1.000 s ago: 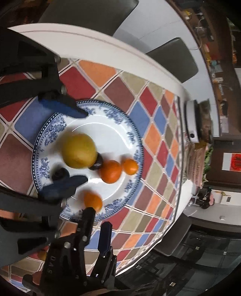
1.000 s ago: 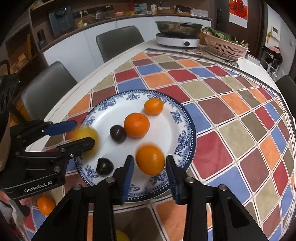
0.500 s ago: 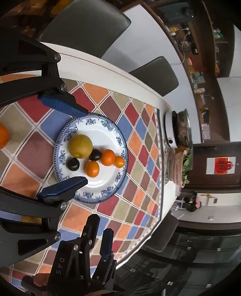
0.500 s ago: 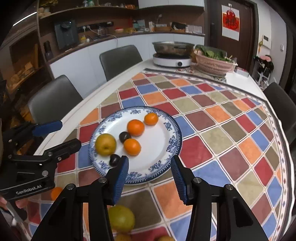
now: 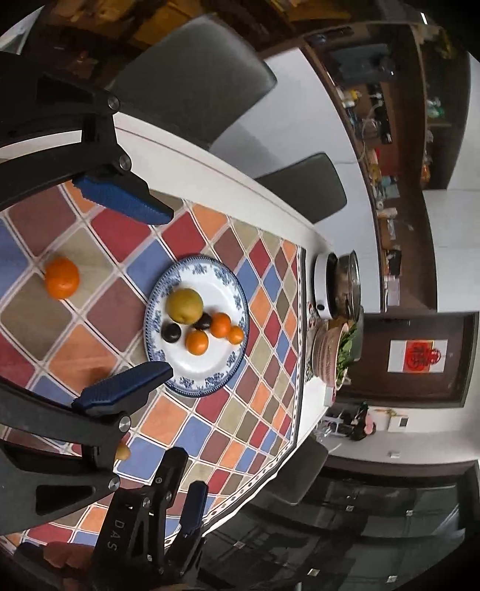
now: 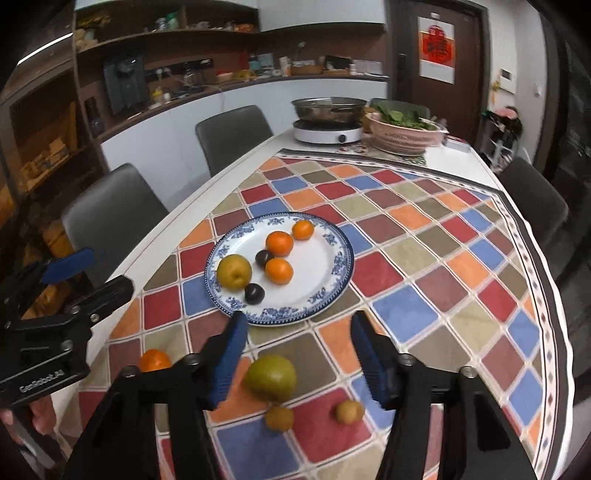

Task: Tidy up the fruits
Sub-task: 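Move both tools back toward the remaining fruit, left tool toward an orange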

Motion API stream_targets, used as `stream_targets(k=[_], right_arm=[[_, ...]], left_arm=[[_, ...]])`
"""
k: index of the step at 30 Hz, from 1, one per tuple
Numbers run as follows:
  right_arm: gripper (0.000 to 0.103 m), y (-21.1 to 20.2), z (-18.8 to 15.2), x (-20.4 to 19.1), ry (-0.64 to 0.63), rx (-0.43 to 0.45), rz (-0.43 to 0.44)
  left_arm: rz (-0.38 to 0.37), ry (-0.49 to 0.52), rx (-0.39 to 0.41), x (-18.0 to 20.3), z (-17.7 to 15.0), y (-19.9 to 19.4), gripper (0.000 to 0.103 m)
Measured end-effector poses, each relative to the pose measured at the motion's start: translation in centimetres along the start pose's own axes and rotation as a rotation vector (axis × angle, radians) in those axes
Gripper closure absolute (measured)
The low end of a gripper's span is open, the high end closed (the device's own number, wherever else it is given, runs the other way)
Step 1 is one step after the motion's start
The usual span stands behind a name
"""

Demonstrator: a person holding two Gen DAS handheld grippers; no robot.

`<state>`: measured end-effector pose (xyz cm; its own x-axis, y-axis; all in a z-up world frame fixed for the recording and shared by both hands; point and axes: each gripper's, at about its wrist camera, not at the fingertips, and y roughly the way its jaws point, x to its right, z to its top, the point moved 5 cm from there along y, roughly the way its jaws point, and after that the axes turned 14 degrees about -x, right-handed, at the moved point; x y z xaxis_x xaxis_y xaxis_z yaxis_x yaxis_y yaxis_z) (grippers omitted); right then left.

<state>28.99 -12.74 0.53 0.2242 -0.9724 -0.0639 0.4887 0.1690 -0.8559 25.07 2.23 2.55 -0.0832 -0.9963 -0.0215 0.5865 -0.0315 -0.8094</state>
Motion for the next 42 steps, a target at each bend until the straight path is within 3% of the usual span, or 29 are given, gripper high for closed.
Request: stream_targets(k=[5, 13, 26, 40, 42], right_arm=[[0.043, -1.2, -1.6, -0.8, 0.032, 0.018, -0.009], [0.043, -1.4, -5.1, -1.9, 0.072, 0.032, -0.035], [0.043, 3.0, -9.8, -2.4, 0.193, -0.090, -0.017], [0.044, 5.9, -10.1, -2.0, 0.182, -0.139, -0.086], [0.049, 6.2, -10.0, -1.8, 0.180, -0.142, -0.090]], left_arm=[[0.028, -0.024, 0.016, -0.9, -2.3, -1.7, 0.018], [0.047, -0.033, -0.015, -1.8, -6.4, -1.8, 0.018], [0.015, 0.007, -0.140, -2.6, -9.5, 2.1, 0.018], [-0.015, 0.085, -0.189, -2.2, -9.7, 6.9, 0.019], [-0.016, 0.085, -0.189, -2.1, -9.6, 7.5, 0.022]])
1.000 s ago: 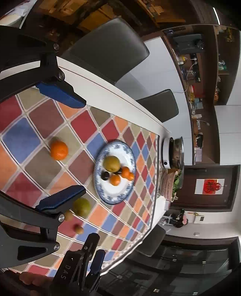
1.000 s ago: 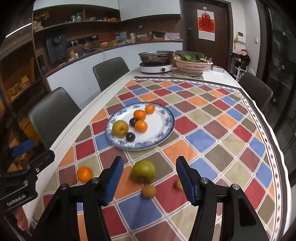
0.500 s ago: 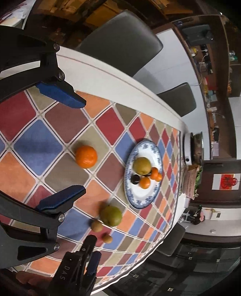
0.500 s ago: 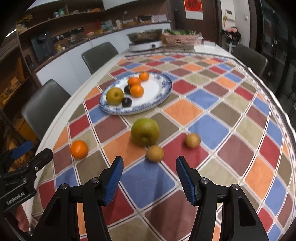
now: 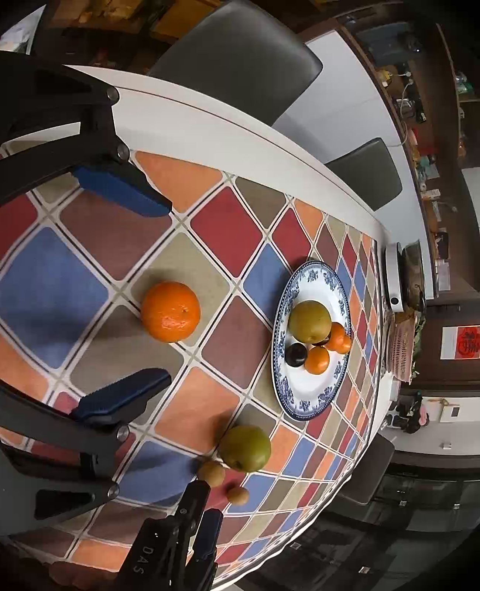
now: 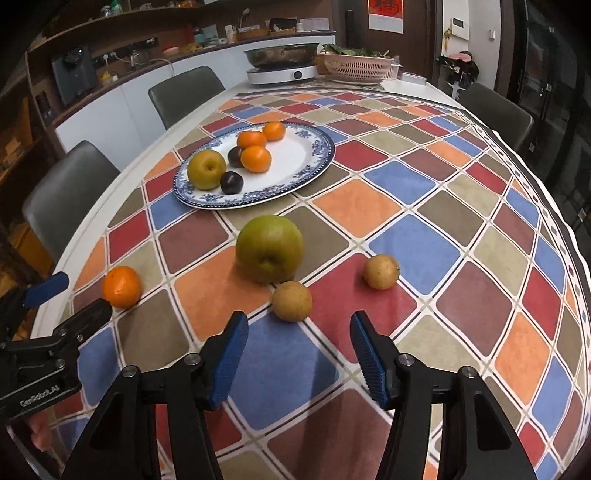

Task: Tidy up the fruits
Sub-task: 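Move both tools back toward the remaining fruit, left tool toward an orange, then grasp the orange with the left tool while the right tool grasps a brown kiwi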

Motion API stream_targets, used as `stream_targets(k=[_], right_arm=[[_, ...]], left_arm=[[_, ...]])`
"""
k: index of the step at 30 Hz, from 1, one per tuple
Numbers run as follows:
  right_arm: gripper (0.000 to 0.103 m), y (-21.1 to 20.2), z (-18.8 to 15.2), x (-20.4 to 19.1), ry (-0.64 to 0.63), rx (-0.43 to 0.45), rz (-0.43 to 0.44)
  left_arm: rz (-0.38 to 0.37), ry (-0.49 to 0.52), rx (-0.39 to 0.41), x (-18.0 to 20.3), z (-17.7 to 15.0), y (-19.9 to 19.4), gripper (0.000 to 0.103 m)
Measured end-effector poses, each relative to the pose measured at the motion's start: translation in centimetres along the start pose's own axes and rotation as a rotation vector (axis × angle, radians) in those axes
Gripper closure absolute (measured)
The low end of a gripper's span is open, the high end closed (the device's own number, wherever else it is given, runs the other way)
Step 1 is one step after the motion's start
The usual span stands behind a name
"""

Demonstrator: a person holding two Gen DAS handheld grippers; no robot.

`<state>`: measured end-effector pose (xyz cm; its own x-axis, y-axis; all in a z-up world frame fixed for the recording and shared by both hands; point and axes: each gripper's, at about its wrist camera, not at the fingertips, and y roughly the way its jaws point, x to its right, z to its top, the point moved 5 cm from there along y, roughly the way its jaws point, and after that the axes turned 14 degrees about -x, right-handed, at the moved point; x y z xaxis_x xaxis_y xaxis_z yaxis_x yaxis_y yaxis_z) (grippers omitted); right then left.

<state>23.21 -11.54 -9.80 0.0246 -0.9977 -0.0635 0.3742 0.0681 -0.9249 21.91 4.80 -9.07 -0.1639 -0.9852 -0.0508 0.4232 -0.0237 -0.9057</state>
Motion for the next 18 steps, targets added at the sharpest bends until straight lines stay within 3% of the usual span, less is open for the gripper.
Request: stream_targets(k=[4, 11, 18], right_arm=[[0.053, 0.6, 0.4, 0.3, -0.002, -0.008, -0.006], [0.058, 1.6, 0.6, -0.4, -0.038, -0.030, 0.003], [0.065, 2.4, 1.0, -0.5, -0.053, -0.040, 0.011]], left_arm=[[-0.022, 0.001, -0.017, 0.2, 0.4, 1.1, 0.024], [-0.044, -0.003, -0.049, -0.1, 0.7, 2.7, 0.038], [-0.053, -0.002, -0.059, 0.1, 1.0, 3.3, 0.045]])
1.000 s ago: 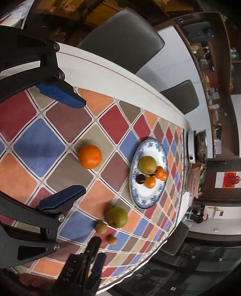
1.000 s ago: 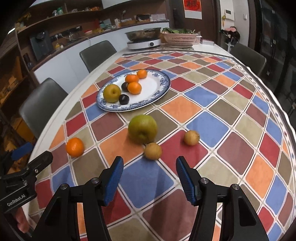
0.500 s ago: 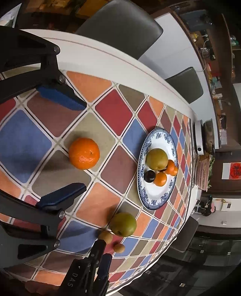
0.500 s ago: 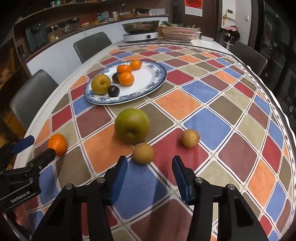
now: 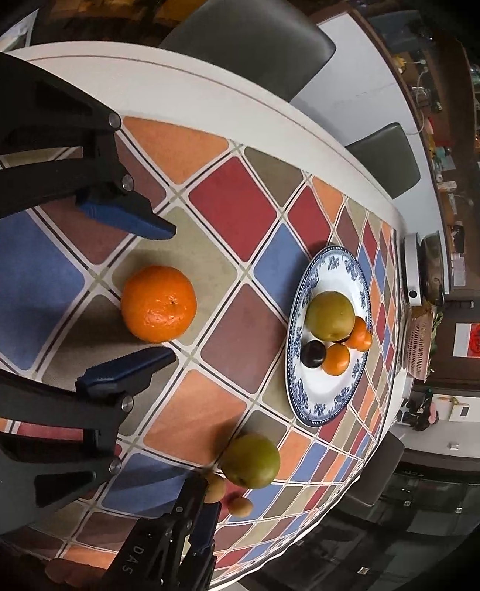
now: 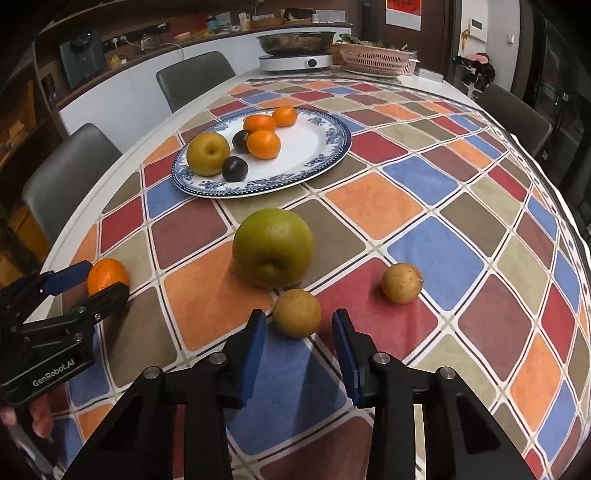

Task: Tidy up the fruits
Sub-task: 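Grasp the orange with the left tool while the right tool grasps a brown kiwi, then carry the orange and brown kiwi over the plate with both tools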

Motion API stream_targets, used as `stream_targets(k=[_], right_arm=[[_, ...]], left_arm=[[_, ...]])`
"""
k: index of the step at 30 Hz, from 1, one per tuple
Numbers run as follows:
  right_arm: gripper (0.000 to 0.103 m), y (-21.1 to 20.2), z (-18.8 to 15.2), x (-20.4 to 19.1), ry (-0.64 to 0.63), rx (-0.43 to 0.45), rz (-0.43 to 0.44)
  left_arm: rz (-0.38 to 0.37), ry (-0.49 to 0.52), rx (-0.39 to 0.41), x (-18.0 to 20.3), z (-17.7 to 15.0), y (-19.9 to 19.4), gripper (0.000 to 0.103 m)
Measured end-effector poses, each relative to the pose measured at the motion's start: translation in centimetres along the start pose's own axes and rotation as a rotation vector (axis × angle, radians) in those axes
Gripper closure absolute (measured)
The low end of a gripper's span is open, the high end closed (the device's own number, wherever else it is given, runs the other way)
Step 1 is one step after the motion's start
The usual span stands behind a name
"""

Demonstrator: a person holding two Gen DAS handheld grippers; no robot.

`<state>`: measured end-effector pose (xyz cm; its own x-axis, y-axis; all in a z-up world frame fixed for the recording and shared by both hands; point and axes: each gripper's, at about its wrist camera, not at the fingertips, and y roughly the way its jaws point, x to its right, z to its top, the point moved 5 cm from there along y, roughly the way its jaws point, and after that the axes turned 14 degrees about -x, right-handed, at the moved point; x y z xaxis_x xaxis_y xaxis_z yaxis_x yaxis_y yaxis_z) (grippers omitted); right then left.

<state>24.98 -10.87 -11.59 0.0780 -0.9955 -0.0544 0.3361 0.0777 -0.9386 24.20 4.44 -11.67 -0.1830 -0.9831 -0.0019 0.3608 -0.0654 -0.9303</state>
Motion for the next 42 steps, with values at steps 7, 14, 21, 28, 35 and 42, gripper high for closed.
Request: stream_targets(k=[7, 14, 21, 28, 35, 42], right_arm=[[0.074, 0.3, 0.1, 0.0, -0.002, -0.003, 0.020], [0.074, -0.1, -0.1, 0.1, -0.006, 0.004, 0.026], [0.074, -1.4, -0.5, 0.1, -0.028, 0.032, 0.047], [0.074, -3.2, -0.7, 0.0, -0.039, 0.066, 0.090], [0.074, -5.3, -0.9, -0.3, -0.073, 0.113, 0.111], [0.074, -7.5, -0.6, -0.6, -0.112, 0.159, 0.133]], left_arm=[[-0.028, -0.014, -0.015, 0.2, 0.0, 0.5, 0.062], [-0.029, -0.005, -0.010, 0.9, -0.5, 0.0, 0.063], [-0.037, -0.019, 0.011, 1.6, -0.8, -2.0, 0.063], [-0.063, -0.028, 0.041, 2.7, -1.2, -4.2, 0.063], [-0.067, -0.021, 0.076, 3.5, -1.0, -6.3, 0.063], [-0.074, -0.019, 0.113, 4.2, -0.6, -8.2, 0.063]])
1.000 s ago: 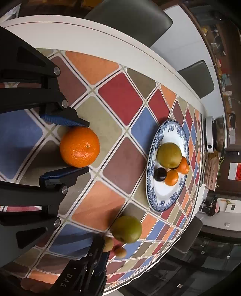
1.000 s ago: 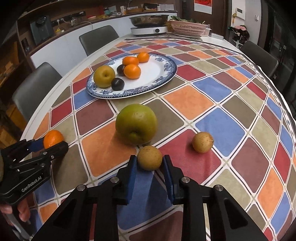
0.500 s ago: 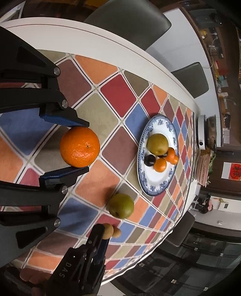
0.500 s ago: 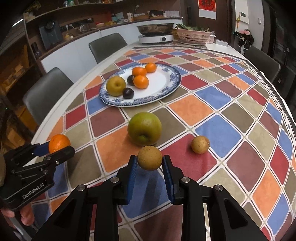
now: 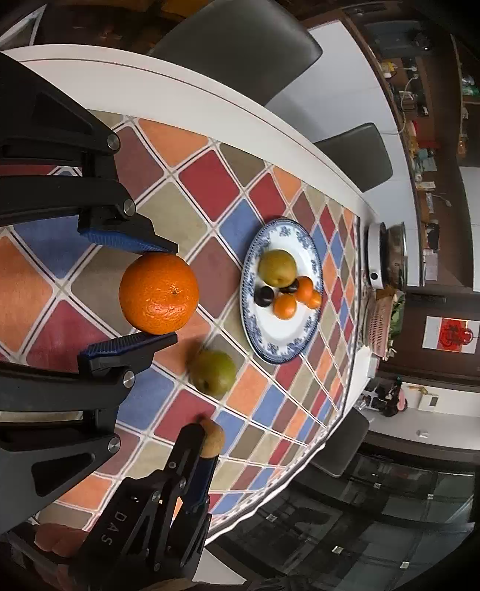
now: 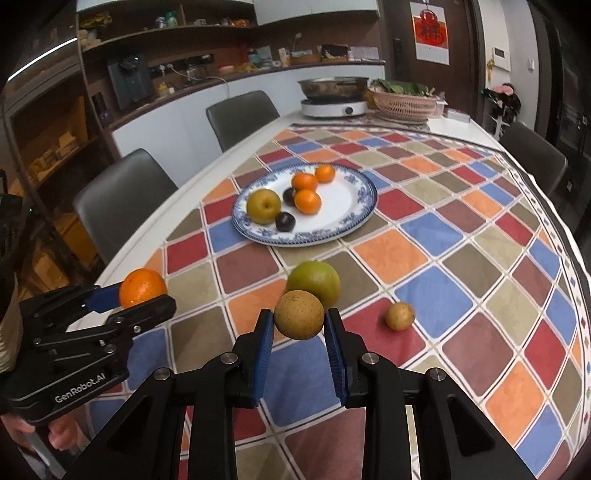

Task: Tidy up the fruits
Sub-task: 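Carry the orange and brown kiwi over the plate with both tools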

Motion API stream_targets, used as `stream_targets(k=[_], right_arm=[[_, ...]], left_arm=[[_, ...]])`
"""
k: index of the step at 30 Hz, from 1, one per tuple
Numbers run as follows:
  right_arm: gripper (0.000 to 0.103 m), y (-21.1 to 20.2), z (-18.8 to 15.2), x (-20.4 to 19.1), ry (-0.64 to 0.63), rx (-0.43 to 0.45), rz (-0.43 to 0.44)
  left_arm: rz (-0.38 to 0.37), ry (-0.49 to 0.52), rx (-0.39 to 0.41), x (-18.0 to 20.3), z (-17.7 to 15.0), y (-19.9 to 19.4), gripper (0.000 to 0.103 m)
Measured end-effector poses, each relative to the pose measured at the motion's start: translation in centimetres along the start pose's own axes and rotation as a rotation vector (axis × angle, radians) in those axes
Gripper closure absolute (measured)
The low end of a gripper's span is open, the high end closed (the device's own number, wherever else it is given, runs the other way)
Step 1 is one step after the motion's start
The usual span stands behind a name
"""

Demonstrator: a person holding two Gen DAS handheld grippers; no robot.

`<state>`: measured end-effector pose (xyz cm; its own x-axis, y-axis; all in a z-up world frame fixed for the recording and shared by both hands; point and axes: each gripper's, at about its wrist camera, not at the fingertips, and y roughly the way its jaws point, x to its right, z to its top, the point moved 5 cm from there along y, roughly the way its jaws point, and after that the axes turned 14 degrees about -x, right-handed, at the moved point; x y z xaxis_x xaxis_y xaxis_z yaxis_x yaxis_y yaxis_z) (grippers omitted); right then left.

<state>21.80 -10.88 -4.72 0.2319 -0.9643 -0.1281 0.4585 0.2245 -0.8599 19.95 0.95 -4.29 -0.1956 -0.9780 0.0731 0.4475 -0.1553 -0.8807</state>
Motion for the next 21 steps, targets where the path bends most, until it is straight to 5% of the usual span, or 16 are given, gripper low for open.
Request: stream_targets(k=[7, 21], right_arm=[[0.074, -1.9, 1.0, -0.4, -0.035, 0.022, 0.069], [0.074, -4.4, 4.1, 0.4, -0.076, 0.089, 0.071]], left_arm=[[-0.026, 0.022, 0.032, 1.5, 1.1, -1.5, 0.063], [-0.006, 0.057, 0.104, 2.5, 4.8, -3.6, 0.063]])
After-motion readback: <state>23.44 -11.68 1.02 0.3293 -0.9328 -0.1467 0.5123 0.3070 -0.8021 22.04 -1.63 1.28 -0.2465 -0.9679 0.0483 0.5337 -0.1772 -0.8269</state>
